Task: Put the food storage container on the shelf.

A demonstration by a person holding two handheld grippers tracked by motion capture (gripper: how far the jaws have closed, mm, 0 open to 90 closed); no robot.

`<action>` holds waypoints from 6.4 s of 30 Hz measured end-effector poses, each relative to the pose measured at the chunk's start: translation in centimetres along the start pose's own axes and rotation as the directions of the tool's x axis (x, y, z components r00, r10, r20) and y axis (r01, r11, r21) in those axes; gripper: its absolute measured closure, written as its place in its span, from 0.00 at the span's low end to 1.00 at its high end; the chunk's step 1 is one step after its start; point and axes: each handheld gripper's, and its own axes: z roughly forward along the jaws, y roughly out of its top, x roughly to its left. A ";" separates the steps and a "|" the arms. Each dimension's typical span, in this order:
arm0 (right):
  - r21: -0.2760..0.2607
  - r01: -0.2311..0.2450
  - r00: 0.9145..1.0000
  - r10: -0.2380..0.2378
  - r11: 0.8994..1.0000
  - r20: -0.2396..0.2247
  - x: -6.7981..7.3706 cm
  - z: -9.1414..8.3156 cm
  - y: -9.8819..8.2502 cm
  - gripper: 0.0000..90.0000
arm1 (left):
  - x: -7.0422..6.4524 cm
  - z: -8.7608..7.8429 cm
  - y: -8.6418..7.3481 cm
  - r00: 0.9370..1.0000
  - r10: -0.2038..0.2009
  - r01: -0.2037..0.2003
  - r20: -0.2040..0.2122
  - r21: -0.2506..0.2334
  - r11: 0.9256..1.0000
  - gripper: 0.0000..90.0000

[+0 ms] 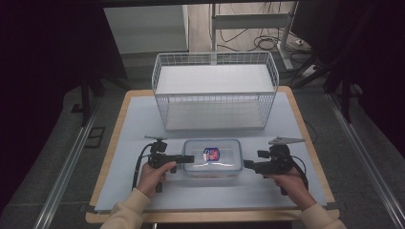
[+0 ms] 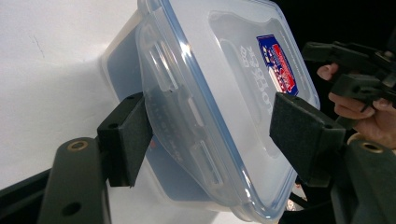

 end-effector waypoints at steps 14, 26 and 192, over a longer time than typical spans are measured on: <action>0.079 -0.111 0.990 0.118 0.991 -0.082 -0.5 4.1 1.3 0.15 | 0.0 0.0 0.0 1.000 0.002 -0.002 -0.001 0.002 1.000 0.33; 0.134 -0.169 0.965 0.191 0.976 -0.178 -0.2 5.1 1.1 0.22 | -0.1 0.0 0.0 1.000 0.008 -0.008 -0.002 0.007 1.000 0.33; -0.222 -0.028 0.990 -0.003 0.975 -0.139 -0.6 -3.2 23.1 0.57 | -10.6 -8.5 19.9 0.945 0.298 -0.323 -0.135 -0.235 0.917 0.49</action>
